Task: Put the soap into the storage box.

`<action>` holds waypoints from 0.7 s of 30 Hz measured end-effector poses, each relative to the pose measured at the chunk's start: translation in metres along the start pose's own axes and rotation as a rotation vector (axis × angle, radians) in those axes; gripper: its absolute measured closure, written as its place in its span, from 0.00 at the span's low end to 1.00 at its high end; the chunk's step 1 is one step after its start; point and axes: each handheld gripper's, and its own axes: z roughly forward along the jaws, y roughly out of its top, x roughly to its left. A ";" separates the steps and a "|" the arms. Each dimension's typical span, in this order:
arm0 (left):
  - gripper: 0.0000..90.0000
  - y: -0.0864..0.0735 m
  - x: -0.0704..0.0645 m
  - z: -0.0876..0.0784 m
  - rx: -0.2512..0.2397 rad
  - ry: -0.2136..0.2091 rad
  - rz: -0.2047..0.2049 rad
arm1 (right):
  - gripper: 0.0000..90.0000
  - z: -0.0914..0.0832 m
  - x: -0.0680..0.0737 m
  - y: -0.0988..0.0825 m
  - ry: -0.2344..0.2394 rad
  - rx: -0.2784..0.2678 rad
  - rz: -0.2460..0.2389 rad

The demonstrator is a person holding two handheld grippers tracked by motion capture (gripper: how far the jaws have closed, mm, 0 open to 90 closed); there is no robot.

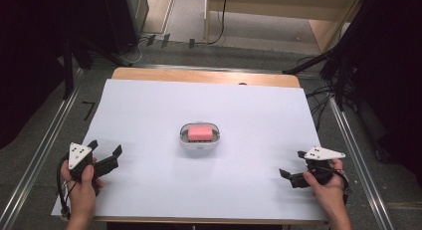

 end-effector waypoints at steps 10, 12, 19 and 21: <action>0.16 0.000 0.000 0.000 -0.002 0.000 -0.002 | 0.00 -0.017 -0.010 -0.017 -0.044 -0.023 0.040; 0.16 0.000 0.000 0.000 -0.001 0.001 -0.001 | 0.00 -0.022 -0.013 -0.023 -0.058 -0.028 0.055; 0.16 0.000 0.000 0.000 -0.002 0.001 -0.003 | 0.00 -0.027 -0.016 -0.031 -0.079 -0.044 0.074; 0.16 0.000 0.000 0.000 -0.002 0.000 -0.003 | 0.00 -0.030 -0.017 -0.035 -0.083 -0.062 0.085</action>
